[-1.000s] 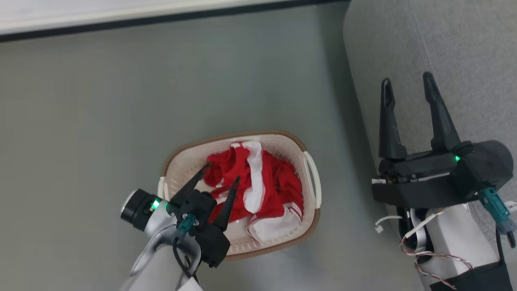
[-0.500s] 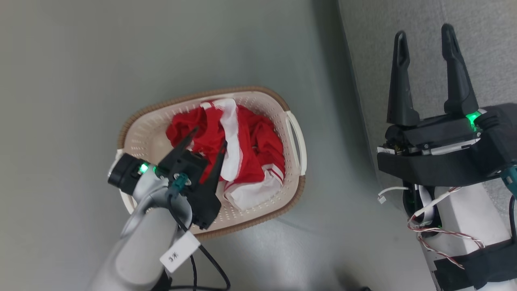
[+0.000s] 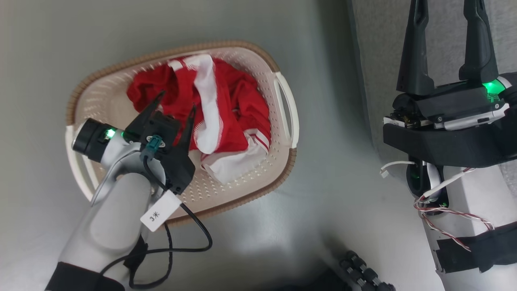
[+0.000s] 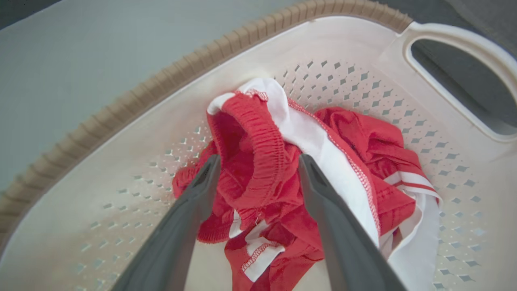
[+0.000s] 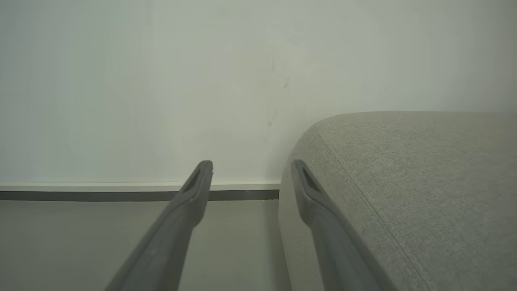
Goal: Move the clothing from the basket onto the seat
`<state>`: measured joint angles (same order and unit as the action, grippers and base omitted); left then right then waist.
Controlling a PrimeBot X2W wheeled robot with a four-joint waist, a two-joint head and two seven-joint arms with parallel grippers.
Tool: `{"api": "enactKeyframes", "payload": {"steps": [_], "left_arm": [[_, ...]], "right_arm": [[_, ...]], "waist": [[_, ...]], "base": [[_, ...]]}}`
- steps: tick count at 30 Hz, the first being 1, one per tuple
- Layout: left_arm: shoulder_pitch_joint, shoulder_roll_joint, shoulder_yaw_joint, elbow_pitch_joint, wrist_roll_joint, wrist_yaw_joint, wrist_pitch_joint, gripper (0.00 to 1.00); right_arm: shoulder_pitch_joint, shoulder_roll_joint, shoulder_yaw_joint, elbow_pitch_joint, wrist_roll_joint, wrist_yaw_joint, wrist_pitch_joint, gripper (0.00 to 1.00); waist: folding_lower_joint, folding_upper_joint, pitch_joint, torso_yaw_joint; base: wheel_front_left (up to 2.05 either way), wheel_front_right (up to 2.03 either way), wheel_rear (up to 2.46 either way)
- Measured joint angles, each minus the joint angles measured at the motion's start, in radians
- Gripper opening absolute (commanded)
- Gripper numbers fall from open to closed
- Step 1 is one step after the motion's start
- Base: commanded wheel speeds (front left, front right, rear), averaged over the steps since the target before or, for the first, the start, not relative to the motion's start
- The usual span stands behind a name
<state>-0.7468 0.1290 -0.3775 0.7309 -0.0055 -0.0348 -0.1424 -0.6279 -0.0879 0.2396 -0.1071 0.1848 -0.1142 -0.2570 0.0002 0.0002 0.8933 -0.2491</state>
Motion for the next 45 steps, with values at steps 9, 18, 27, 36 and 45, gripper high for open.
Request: {"api": "enactKeyframes", "payload": {"steps": [9, 18, 27, 36, 45], "left_arm": [[-0.051, 0.009, 0.023, 0.061, 0.0, 0.027, -0.018, 1.0], [-0.107, 0.004, 0.023, 0.104, 0.0, 0.036, -0.041, 1.0], [-0.157, -0.015, -0.017, 0.138, 0.017, 0.023, -0.062, 0.0], [-0.164, -0.038, -0.055, 0.164, 0.033, -0.013, -0.082, 0.0], [-0.146, -0.059, -0.084, 0.154, 0.024, -0.036, -0.104, 0.0]], "right_arm": [[-0.016, 0.007, 0.0, 0.017, 0.0, 0.002, 0.0, 1.0], [-0.019, 0.011, 0.003, 0.028, 0.0, 0.009, 0.0, 1.0], [-0.024, 0.016, 0.004, 0.051, 0.0, 0.019, 0.0, 1.0], [-0.025, 0.016, -0.014, 0.09, -0.001, 0.024, 0.0, 1.0], [-0.025, 0.002, -0.037, 0.147, -0.011, 0.03, 0.0, 1.0]], "waist": [[-0.0001, 0.0, 0.062, -0.03], [-0.0002, -0.0002, 0.078, -0.041], [-0.0003, -0.0002, 0.08, -0.049], [-0.0003, -0.0002, 0.056, -0.035], [-0.0003, -0.0002, 0.009, -0.006]], "base": [[0.0, 0.0, 0.0], [0.0, 0.0, 0.0], [0.0, 0.0, 0.0], [0.0, 0.0, 0.0], [0.0, 0.0, 0.0]]}}
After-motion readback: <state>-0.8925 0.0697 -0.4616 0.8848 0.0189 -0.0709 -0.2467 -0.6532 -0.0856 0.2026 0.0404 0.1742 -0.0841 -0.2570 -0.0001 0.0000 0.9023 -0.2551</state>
